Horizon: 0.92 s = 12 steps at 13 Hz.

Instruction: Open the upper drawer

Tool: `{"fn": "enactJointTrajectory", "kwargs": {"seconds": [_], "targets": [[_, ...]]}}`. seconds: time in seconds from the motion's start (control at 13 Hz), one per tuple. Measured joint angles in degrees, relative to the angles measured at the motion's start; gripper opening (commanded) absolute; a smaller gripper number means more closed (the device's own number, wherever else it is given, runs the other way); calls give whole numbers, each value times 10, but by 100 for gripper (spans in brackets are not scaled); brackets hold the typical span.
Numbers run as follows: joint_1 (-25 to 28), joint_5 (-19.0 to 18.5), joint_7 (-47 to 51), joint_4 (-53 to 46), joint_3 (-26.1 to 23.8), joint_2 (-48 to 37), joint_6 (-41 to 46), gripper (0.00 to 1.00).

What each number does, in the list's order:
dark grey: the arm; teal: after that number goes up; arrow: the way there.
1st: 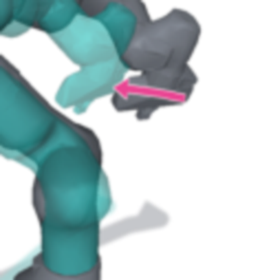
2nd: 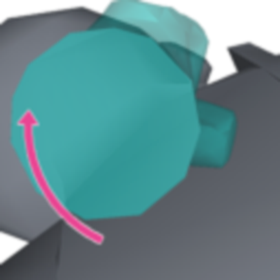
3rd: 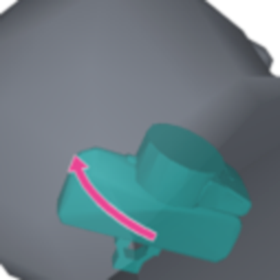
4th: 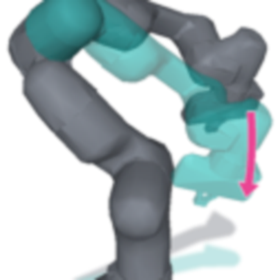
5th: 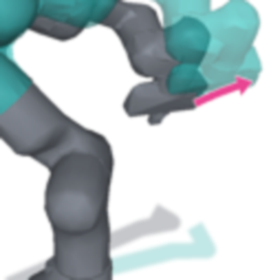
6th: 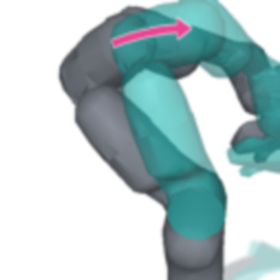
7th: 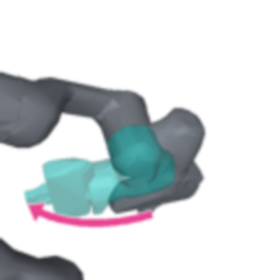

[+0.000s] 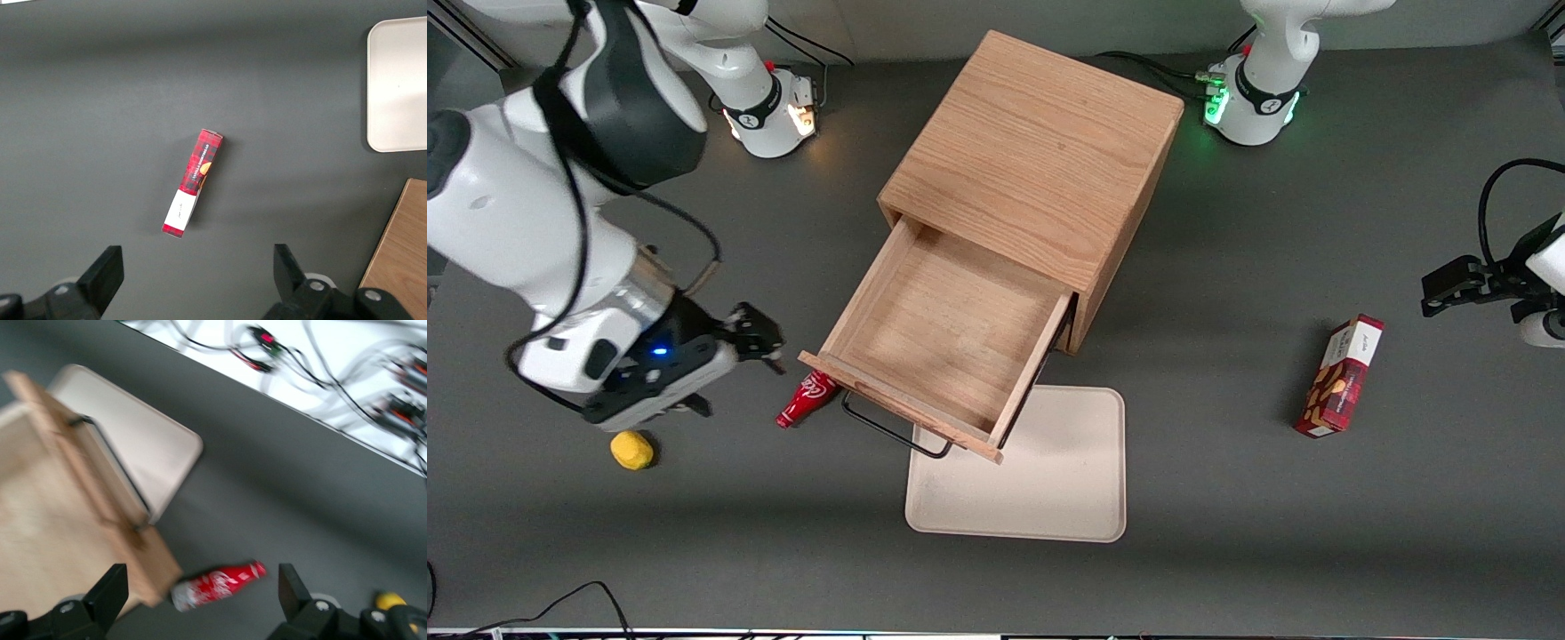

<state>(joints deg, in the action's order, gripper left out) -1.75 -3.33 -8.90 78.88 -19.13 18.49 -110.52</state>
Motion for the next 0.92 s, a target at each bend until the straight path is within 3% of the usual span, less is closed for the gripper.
{"fn": "enactJointTrajectory", "kwargs": {"seconds": [0.31,0.46,0.69,0.92], "targets": [[-24,1,4,191,101,-111,-102,100],[-24,24,15,255,158,-153,-114,100],[-25,49,56,280,212,-177,-52,100],[-24,50,106,265,219,-181,28,100]]}}
